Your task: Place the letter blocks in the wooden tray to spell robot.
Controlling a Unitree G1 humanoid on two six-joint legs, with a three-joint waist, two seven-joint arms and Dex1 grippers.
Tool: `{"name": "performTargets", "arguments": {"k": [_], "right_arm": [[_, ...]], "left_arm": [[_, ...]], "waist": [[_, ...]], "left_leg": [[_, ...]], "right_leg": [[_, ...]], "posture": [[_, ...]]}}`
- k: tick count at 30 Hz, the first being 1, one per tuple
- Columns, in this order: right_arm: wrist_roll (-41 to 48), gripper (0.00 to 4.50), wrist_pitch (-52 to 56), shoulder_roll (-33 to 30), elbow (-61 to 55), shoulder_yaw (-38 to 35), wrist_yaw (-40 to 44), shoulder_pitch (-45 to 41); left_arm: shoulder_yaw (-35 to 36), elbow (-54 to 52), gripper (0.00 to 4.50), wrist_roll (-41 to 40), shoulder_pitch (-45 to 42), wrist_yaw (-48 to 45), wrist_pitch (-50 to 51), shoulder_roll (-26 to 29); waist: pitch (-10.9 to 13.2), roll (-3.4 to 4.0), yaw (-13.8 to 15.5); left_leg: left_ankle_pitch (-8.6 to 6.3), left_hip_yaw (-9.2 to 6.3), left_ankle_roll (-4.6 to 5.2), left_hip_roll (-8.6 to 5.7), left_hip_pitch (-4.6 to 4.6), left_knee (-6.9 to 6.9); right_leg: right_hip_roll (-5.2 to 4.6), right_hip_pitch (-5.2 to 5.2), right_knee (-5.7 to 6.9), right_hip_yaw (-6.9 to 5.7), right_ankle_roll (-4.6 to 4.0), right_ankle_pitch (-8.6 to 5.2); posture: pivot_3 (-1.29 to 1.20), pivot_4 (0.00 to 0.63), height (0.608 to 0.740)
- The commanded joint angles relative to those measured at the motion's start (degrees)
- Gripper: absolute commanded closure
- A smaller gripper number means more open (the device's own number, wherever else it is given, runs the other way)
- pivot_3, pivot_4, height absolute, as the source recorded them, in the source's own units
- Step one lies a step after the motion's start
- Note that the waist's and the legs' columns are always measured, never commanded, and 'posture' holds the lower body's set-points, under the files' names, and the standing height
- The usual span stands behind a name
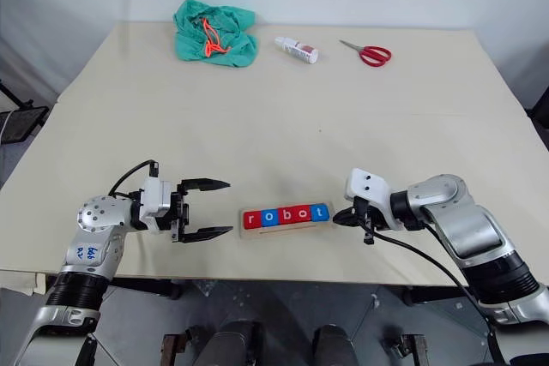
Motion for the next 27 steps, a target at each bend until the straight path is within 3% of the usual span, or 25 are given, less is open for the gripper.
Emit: {"name": "performTargets", "arguments": {"k": [1,18,27], "right_arm": [[1.56,4.45,1.0,-0.25,-3.0,-1.84,-0.7,0.79],[0.13,4.45,-1.16,3.25,1.22,0.5,-1.87,-1.5],[2.09,4.45,0.1,-0.17,-1.31,-4.81,-2.42,1.05]], "left_arm": [[0.62,-1.34,0.0,-0.78,-0.16,-0.12,-0.45,0.33],[0.66,-1.26,0.0,-0.7,-0.31,0.13,-0.31,0.3],[0.59,-1.51,0.0,-0.97,0.36,0.03,1.12,0.72]], "waist": [[0.0,0.0,0.0],[0.0,0.0,-0.03],[0.0,0.0,0.04]], "left_leg": [[0.0,0.0,0.0,0.0,0.0,0.0],[0.0,-0.02,0.0,-0.02,0.0,-0.01],[0.0,-0.03,0.0,-0.03,-0.01,0.0]], "right_leg": [[0.0,0.0,0.0,0.0,0.0,0.0],[-0.01,0.0,0.0,-0.01,0.0,0.0],[-0.02,0.01,-0.01,-0.01,0.0,0.0]], "posture": [[0.0,0.15,0.74],[0.0,0.15,0.74],[0.0,0.15,0.74]]}}
